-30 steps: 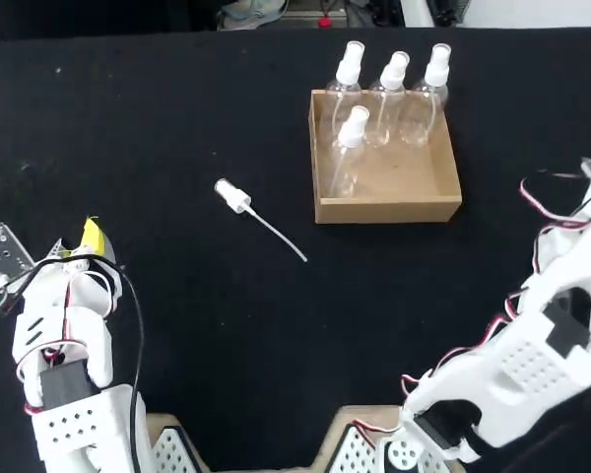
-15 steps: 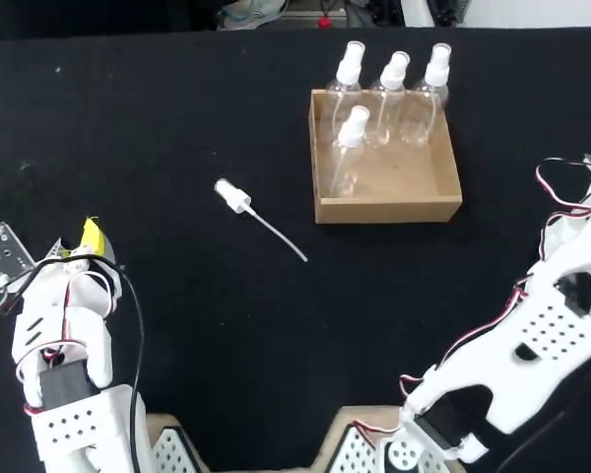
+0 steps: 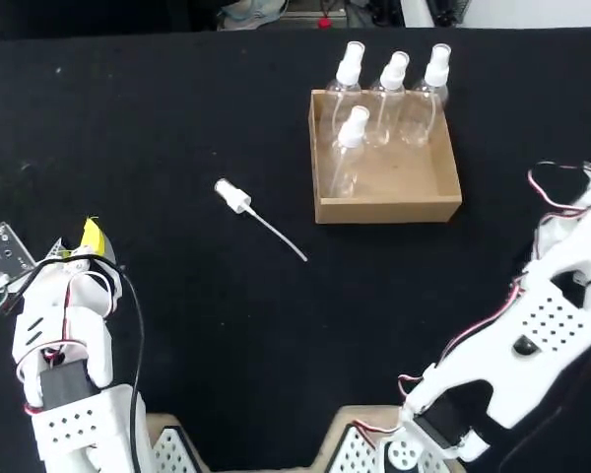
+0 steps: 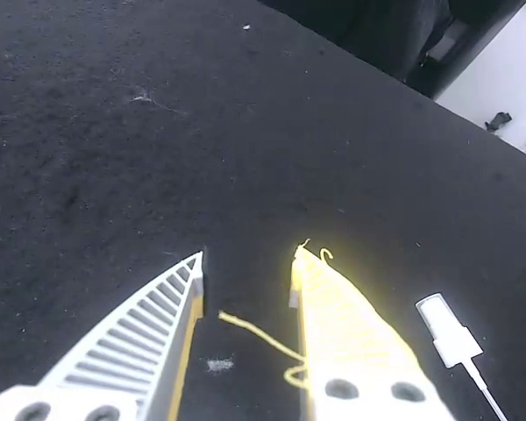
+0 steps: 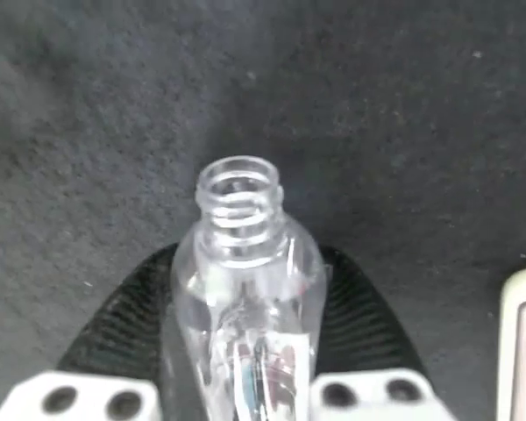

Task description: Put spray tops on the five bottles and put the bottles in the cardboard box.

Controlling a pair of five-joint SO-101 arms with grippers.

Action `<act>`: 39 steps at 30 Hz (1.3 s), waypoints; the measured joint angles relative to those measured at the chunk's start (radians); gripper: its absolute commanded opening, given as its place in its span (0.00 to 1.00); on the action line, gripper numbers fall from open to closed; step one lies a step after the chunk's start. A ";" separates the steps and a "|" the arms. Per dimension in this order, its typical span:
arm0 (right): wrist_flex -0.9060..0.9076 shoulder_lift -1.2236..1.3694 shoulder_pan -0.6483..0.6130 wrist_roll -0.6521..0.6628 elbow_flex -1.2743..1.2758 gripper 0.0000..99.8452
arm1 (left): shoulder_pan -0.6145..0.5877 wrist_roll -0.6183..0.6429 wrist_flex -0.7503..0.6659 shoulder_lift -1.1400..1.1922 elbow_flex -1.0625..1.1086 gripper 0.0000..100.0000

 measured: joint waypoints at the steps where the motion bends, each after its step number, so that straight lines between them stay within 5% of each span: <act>1: 0.000 0.000 -0.012 -0.023 0.000 0.03 | 0.000 0.000 0.000 0.000 0.000 0.16; 12: 0.000 -0.173 -0.120 -0.091 0.040 0.03 | 0.000 0.000 0.000 0.000 0.000 0.16; 19: -0.031 -0.176 -0.137 -0.091 0.117 0.21 | 0.000 0.000 0.000 0.000 0.000 0.16; 28: 0.000 -0.176 -0.144 -0.091 0.114 0.22 | 0.000 0.000 0.000 0.000 0.000 0.16; 34: 0.002 -0.176 -0.144 -0.091 0.126 0.36 | 0.000 -0.002 0.000 0.000 0.000 0.16; 39: 0.002 -0.176 -0.144 -0.091 0.126 0.36 | 0.000 -0.002 0.000 0.000 0.000 0.16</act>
